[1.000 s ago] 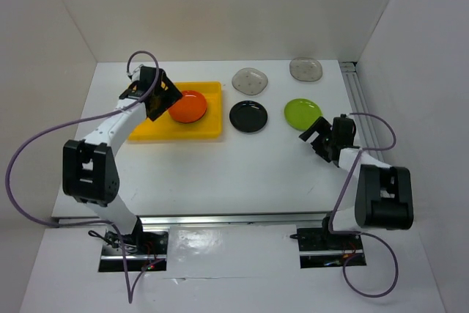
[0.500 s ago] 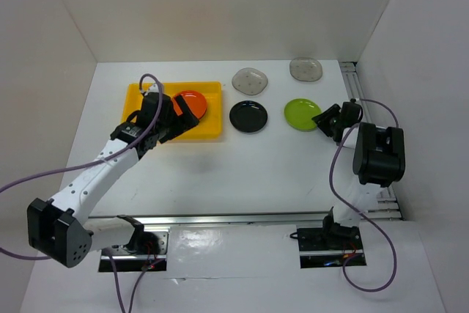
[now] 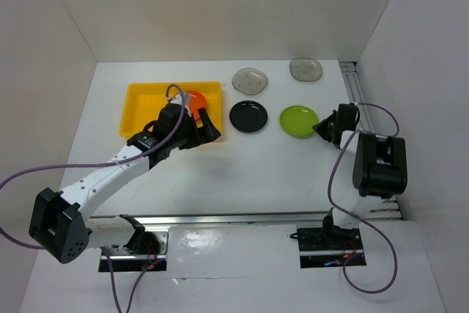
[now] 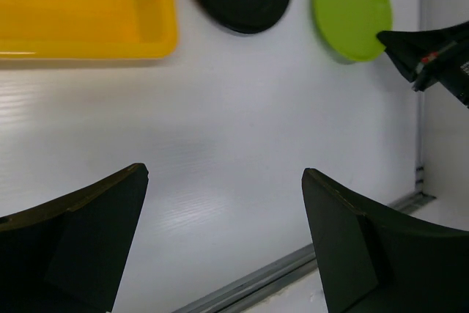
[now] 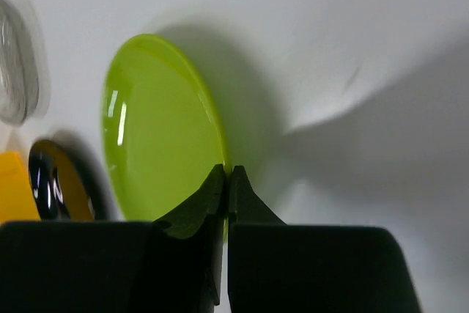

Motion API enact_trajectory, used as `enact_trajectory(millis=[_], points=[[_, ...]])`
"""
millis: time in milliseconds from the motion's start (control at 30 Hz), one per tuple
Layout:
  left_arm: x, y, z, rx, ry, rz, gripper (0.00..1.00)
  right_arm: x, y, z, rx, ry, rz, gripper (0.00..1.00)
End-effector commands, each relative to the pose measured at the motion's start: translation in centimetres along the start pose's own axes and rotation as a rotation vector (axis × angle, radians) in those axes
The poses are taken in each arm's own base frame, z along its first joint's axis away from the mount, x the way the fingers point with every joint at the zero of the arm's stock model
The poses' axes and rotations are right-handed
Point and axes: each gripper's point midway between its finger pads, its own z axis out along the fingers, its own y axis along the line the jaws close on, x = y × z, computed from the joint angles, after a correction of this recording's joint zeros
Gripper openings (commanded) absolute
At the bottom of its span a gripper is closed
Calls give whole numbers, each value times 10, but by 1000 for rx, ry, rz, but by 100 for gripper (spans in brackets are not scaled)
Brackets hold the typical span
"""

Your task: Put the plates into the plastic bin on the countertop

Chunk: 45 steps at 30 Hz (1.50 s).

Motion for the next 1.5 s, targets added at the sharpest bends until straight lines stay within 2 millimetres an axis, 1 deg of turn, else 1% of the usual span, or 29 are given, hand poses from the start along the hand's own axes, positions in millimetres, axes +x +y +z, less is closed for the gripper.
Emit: enact_trajectory(millis=[0,33,100,133,200,300,333,367,433,600,667,733,867,900,933,1000,1033,1067,1133,1167,1200,1233,1267,1300,1333,1367,1400,1433,1467], points=[[-12,-58,7,225,-61,50,100,17,8,-55,105,-36,-90,0],[-12,-69,8,250,-56,58,100,12,41,-80,22,-97,-129,0],[-14,-83,15,289,-45,77,100,20,49,-102,4,-119,-168,0],[-15,-93,17,320,-51,83,100,22,72,-121,-70,-140,-202,0],[-13,-102,25,340,-42,99,100,41,80,-134,-129,-98,-250,0],[-15,-112,31,352,-41,105,100,74,112,-155,-336,4,-340,0],[-14,-112,34,351,-40,105,100,77,117,-157,-365,19,-343,0],[-14,-112,38,352,-41,105,100,91,119,-160,-391,59,-372,0],[-21,-124,35,403,-65,98,100,101,126,-165,-443,83,-387,0],[-17,-120,49,381,-56,96,96,121,149,-185,-635,173,-368,0],[-12,-115,53,368,-43,95,90,119,161,-193,-711,167,-361,0],[-6,-109,56,359,-33,95,87,121,161,-191,-723,174,-364,0],[-2,-103,57,345,-31,94,75,118,160,-193,-741,147,-355,0],[-4,-102,57,338,-38,93,67,118,160,-193,-741,147,-355,0],[-6,-104,54,345,-44,93,50,119,160,-195,-748,155,-358,0],[-4,-101,55,336,-36,93,33,121,159,-192,-739,163,-355,0],[-5,-103,53,333,-32,93,9,121,159,-190,-740,162,-356,0],[-7,-105,52,333,-32,93,3,121,159,-190,-740,162,-356,0],[-7,-101,59,294,-21,91,0,121,159,-186,-737,165,-355,0],[-16,-107,55,291,-35,89,0,119,163,-186,-744,158,-357,0],[-16,-96,61,240,-20,83,0,116,166,-185,-748,151,-369,0],[-19,-96,60,227,-24,82,0,117,165,-179,-738,157,-382,0],[-23,-89,63,196,-27,75,0,116,162,-173,-715,147,-386,7],[-27,-79,64,150,-32,68,0,113,161,-168,-690,141,-391,23],[-42,-65,65,108,-56,21,0,107,158,-160,-653,120,-391,59],[-56,-59,58,93,-86,-5,0,103,145,-144,-576,104,-381,86],[-68,-48,54,63,-118,-36,0,104,140,-137,-552,108,-376,100],[-87,-25,50,11,-159,-85,0,100,135,-131,-532,106,-366,100],[-98,-15,44,-6,-191,-114,0,102,128,-120,-506,120,-357,100]])
